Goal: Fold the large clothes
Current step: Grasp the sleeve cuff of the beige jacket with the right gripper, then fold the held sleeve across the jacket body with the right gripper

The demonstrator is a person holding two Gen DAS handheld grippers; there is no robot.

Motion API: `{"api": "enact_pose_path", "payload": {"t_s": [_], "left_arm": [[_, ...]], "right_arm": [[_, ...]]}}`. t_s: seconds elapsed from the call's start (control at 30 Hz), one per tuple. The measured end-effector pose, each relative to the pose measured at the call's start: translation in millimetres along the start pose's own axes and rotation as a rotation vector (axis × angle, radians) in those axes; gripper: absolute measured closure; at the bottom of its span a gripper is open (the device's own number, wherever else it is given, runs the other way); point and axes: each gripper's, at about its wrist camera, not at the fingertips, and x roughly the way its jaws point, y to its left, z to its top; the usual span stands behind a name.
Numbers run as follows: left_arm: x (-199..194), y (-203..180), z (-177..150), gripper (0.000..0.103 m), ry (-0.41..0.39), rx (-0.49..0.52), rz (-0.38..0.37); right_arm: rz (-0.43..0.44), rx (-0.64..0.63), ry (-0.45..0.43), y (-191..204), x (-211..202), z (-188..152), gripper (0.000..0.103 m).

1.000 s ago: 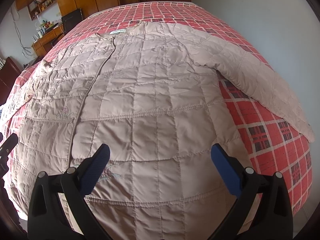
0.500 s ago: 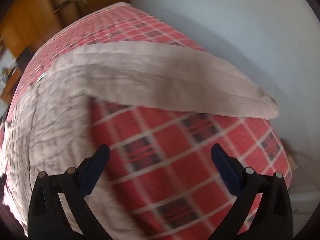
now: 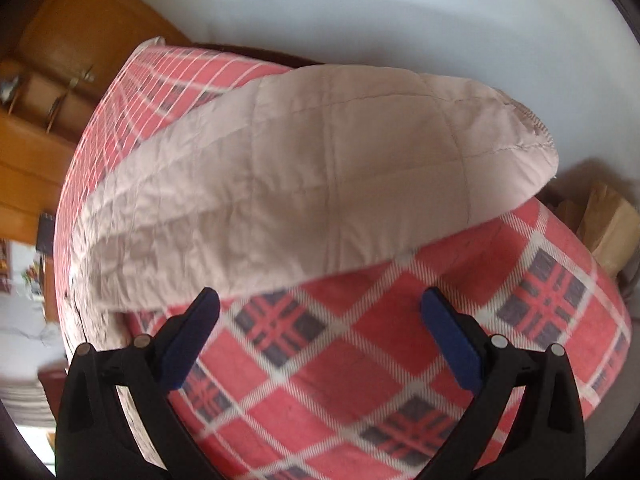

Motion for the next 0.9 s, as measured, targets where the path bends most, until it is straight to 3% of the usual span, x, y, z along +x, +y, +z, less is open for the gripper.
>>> {"api": "enact_pose_path", "payload": {"t_s": [0.13, 0.2, 0.23, 0.33, 0.43, 0.57, 0.9], "left_arm": [[-1, 3, 0, 0.004, -0.007, 0.001, 0.01], [-2, 4, -2, 0.004, -0.009, 0.003, 0.011], [-1, 5, -2, 0.004, -0.008, 0.004, 0.012], [-2, 7, -3, 0.004, -0.01, 0.001, 0.013], [-1, 10, -4, 0.004, -0.01, -0.004, 0.018], [0, 13, -5, 0.004, -0.009, -0.006, 0.02], [7, 19, -3, 0.004, 0.023, -0.032, -0.022]], "right_arm": [[0.025, 0.061, -0.087, -5, -2, 11, 0.007], [-0.005, 0.081, -0.13, -6, 0, 19, 0.026], [-0.014, 0.085, -0.147, -6, -2, 21, 0.043], [0.035, 0.106, -0.145, -12, -3, 26, 0.076], [0.046, 0.078, -0.156, -6, -6, 29, 0.092], [0.026, -0.051, -0.255, 26, -30, 24, 0.096], [0.204, -0.517, -0.343, 196, -66, -25, 0.098]]}}
